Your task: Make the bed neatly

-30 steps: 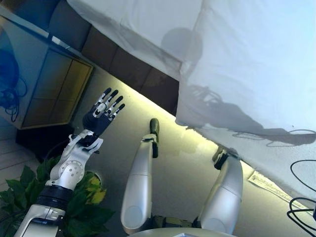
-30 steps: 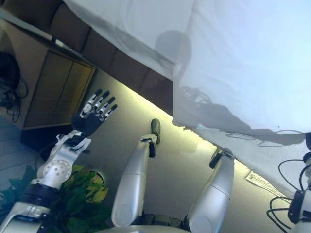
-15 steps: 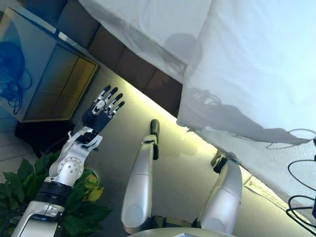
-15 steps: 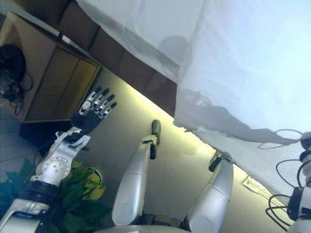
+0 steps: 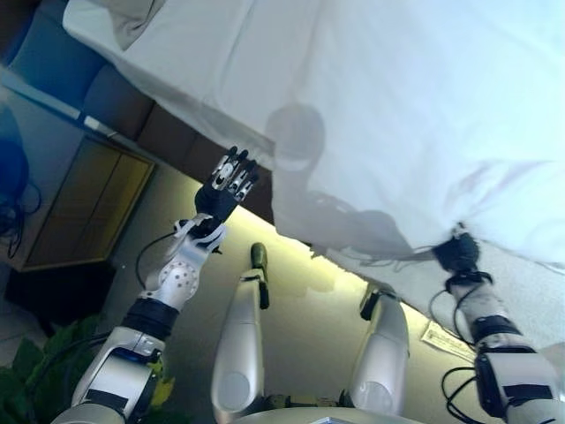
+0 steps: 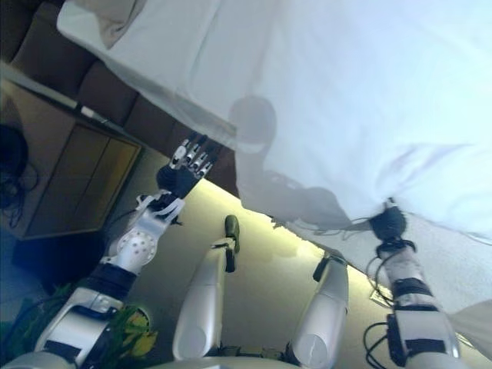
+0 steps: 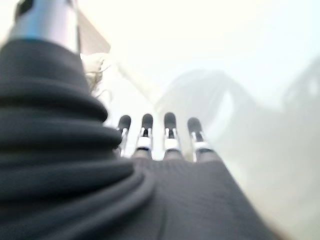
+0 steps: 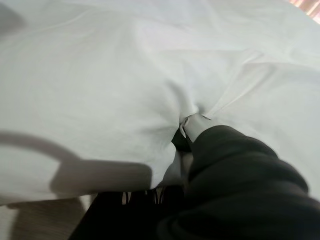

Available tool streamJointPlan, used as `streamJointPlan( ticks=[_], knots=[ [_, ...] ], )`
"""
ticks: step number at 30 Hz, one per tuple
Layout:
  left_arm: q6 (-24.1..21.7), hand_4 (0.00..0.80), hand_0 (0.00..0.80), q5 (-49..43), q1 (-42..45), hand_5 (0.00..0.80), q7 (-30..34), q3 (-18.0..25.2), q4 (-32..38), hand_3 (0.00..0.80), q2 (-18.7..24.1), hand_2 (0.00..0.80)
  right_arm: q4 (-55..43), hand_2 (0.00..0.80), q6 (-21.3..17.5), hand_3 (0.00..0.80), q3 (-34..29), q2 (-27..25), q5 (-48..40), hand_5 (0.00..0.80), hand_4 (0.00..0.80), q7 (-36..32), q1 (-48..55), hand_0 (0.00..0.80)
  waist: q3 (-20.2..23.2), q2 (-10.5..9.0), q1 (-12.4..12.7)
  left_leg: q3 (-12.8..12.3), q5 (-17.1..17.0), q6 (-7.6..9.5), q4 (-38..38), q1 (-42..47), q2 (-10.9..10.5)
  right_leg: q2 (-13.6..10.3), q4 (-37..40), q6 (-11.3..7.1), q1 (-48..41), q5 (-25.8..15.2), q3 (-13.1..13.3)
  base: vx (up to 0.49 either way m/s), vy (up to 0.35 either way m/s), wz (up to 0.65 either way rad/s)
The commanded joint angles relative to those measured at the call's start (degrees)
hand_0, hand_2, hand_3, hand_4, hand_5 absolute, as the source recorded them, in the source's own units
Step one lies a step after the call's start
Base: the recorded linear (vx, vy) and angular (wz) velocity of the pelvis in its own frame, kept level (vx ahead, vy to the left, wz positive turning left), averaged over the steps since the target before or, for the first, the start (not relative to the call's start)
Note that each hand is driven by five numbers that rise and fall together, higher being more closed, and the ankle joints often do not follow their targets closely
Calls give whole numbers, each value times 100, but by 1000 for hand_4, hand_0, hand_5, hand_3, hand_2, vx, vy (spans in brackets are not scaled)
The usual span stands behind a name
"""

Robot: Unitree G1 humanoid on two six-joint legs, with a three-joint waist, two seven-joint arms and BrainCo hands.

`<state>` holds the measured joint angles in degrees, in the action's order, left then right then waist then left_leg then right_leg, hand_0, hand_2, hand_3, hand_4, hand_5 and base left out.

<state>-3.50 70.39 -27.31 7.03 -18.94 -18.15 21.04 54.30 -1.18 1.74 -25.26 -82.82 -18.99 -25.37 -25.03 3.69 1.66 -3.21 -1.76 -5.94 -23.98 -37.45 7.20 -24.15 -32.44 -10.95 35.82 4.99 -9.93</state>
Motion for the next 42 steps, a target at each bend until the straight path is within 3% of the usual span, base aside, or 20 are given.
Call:
streamJointPlan(
  ticks=[1, 4, 7, 13, 17, 22, 26, 27, 33, 38, 39, 42],
  knots=[
    [-103, 0, 0, 76, -413, 0, -142, 18, -206, 0, -320, 0, -925, 800, -242, 800, 493, 439, 191, 800, 800, 562, -161, 800, 82, -70, 48, 254, -108, -267, 380, 503, 373, -188, 991, -405, -69, -1403, 167, 31, -21, -13],
    [29, 0, 0, 317, -401, 0, -234, -11, -289, 0, -506, 0, -1401, 800, -337, 800, 669, 542, 297, 800, 800, 1002, -248, 800, 97, -78, 28, 216, -180, -247, 602, 679, 360, -163, 1193, -405, -239, -1480, 139, 18, -15, -15],
    [11, 0, 0, -58, -414, 0, -534, -172, -378, 0, -626, 0, -1826, 800, -445, 800, 772, 520, 672, 800, 800, 1421, -426, 800, 72, -68, 36, 214, -248, -229, 719, 727, 337, -167, 1311, -405, -318, -1533, 101, -25, -22, -4],
    [525, 0, 0, 638, -389, 0, -1009, -463, -977, 0, -990, 0, -2370, 800, -575, 800, 901, 606, 907, 800, 800, 2019, -873, 800, -104, -179, 110, 292, -258, -264, 529, 507, 415, -184, 1295, -405, -284, -1544, -31, -37, -84, 1],
    [632, 0, 0, 907, -344, 0, -888, -788, -1511, 0, -1416, 0, -2647, 800, -703, 800, 901, 620, 883, 800, 800, 2148, -1017, 800, -267, -304, 155, 320, -296, -277, 449, 292, 434, -171, 1427, -405, -289, -1621, -199, -67, -119, -3],
    [959, 0, 0, 1626, 1, 0, -614, -1140, -1654, 0, -1794, 0, -3002, 800, -814, 800, 829, 660, 724, 800, 800, 2217, -1038, 800, -388, -428, 215, 397, -254, -311, 213, 10, 508, -131, 1467, -405, -276, -1647, -358, -33, -102, 2],
    [1060, 0, 0, 2247, 94, 0, -368, -1384, -1596, 0, -1911, 0, -3169, 800, -961, 800, 813, 734, 581, 800, 800, 2162, -993, 800, -434, -515, 248, 401, -264, -330, 140, -152, 595, -104, 1517, -405, -265, -1672, -470, 1, -106, 1],
    [1068, 0, 0, 2491, 81, 0, -315, -1420, -1564, 0, -1910, 0, -3187, 800, -1005, 800, 823, 759, 547, 800, 800, 2135, -988, 800, -421, -516, 271, 415, -83, -379, 78, -123, 663, -53, 1456, -405, -301, -1507, -475, 68, -101, -3],
    [1020, 0, 0, 3757, -85, 0, -371, -1680, -1282, 0, -1894, 0, -3319, 800, -1208, 800, 891, 918, 490, 800, 800, 2102, -938, 800, -463, -599, 242, 432, 26, -397, -196, -244, 736, -75, 1383, -405, -274, -1535, -498, 18, -41, -1],
    [1074, 0, 0, 3451, -31, 0, -772, -1888, -1205, 0, -1872, 0, -3418, 800, -1212, 800, 870, 900, 519, 800, 800, 2189, -880, 800, -467, -612, 212, 431, 62, -401, -300, -257, 750, -90, 1390, -405, -308, -1576, -491, 12, 3, 2],
    [1076, 0, 0, 3318, 20, 0, -825, -1920, -1254, 0, -1878, 0, -3442, 800, -1199, 800, 842, 889, 514, 800, 800, 2207, -872, 800, -476, -635, 186, 409, -112, -354, -251, -308, 684, -148, 1473, -384, -278, -1750, -513, -44, 25, 4],
    [1159, 0, 0, 3015, 189, 0, -923, -1929, -1450, 0, -1857, 0, -3483, 800, -1189, 800, 801, 867, 553, 800, 800, 2234, -837, 800, -477, -613, 197, 397, -103, -353, -255, -287, 675, -170, 1488, -381, -290, -1767, -503, -4, 13, 2]
  ],
)
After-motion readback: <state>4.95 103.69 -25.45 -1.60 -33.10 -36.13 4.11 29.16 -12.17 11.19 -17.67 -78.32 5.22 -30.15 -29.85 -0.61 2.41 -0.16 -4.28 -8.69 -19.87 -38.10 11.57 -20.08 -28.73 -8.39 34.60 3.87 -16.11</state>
